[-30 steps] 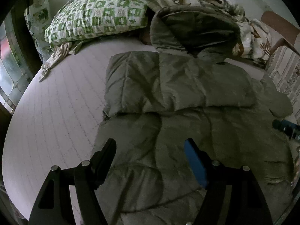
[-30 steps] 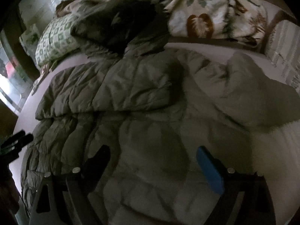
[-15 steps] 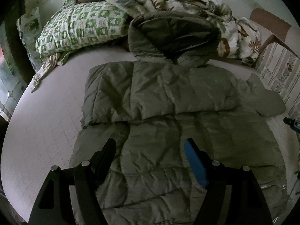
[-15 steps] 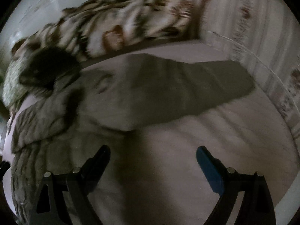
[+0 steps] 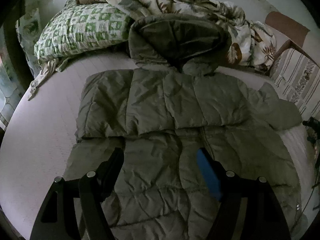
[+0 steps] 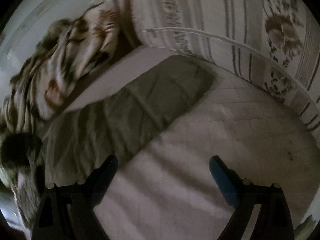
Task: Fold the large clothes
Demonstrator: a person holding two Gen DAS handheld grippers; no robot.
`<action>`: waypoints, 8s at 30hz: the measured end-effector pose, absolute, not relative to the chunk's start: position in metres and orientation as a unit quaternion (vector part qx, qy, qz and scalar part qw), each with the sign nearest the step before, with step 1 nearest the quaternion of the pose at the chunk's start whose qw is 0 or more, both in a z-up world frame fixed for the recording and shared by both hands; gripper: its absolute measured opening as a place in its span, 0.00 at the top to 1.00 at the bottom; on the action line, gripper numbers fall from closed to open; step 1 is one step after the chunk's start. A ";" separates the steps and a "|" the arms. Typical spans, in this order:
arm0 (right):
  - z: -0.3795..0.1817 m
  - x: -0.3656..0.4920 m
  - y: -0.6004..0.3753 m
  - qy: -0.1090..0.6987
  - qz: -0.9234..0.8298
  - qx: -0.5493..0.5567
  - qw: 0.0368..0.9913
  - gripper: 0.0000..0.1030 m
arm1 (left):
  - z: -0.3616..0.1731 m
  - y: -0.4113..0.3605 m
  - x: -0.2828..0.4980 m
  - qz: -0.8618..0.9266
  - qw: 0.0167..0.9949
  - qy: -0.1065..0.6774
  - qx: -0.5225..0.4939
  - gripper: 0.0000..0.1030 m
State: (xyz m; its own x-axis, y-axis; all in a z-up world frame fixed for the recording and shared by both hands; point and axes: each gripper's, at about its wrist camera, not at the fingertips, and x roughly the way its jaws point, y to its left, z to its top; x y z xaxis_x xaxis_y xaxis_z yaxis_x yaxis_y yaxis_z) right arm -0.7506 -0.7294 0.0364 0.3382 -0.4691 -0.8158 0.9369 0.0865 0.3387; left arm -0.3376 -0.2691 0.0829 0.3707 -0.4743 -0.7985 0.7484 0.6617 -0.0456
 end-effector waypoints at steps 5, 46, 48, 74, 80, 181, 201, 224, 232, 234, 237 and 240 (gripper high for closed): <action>0.019 -0.760 -0.781 0.258 -0.548 0.463 0.647 0.08 | 0.073 -0.274 -0.334 -0.372 0.807 0.425 0.173 0.26; 0.134 -0.325 -0.437 0.352 -0.153 0.155 0.910 0.90 | 0.064 -0.128 -0.279 -0.317 0.819 0.473 0.064 0.26; 0.112 -0.299 -0.411 0.372 -0.128 0.151 0.907 0.90 | 0.062 -0.122 -0.274 -0.312 0.820 0.476 0.058 0.26; 0.079 -0.448 -0.548 0.366 -0.308 0.259 0.839 0.00 | 0.079 -0.313 -0.229 -0.379 0.781 0.479 0.127 0.26; 0.052 -0.472 -0.604 0.360 -0.362 0.320 0.798 0.00 | 0.046 -0.335 -0.229 -0.385 0.779 0.485 0.104 0.67; 0.110 -0.447 -0.506 0.357 -0.141 0.396 0.834 0.95 | 0.138 -0.314 -0.287 -0.408 0.802 0.409 0.150 0.40; 0.112 -0.365 -0.555 0.353 -0.239 0.338 0.839 0.08 | 0.128 -0.337 -0.237 -0.366 0.830 0.403 0.120 0.37; 0.071 -0.357 -0.542 0.407 -0.293 0.232 0.833 0.10 | 0.076 -0.325 -0.252 -0.358 0.812 0.423 0.184 0.37; 0.084 -0.398 -0.479 0.413 -0.245 0.205 0.853 0.07 | 0.077 -0.255 -0.286 -0.356 0.810 0.434 0.168 0.36; 0.081 -0.410 -0.456 0.422 -0.231 0.194 0.855 0.07 | 0.076 -0.237 -0.296 -0.356 0.810 0.435 0.166 0.36; 0.071 -0.422 -0.428 0.441 -0.217 0.173 0.854 0.07 | 0.069 -0.211 -0.303 -0.353 0.812 0.438 0.158 0.32; 0.052 -0.420 -0.403 0.472 -0.208 0.137 0.845 0.06 | 0.046 -0.197 -0.315 -0.340 0.805 0.454 0.172 0.29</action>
State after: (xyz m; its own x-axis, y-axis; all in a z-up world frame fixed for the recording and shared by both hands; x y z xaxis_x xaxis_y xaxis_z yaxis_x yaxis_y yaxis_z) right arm -0.4203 -0.4031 0.0517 0.4669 -0.2223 -0.8559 0.4816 0.8757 0.0353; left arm -0.3150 -0.1965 0.0464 0.3568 -0.3916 -0.8481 0.7045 0.7090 -0.0310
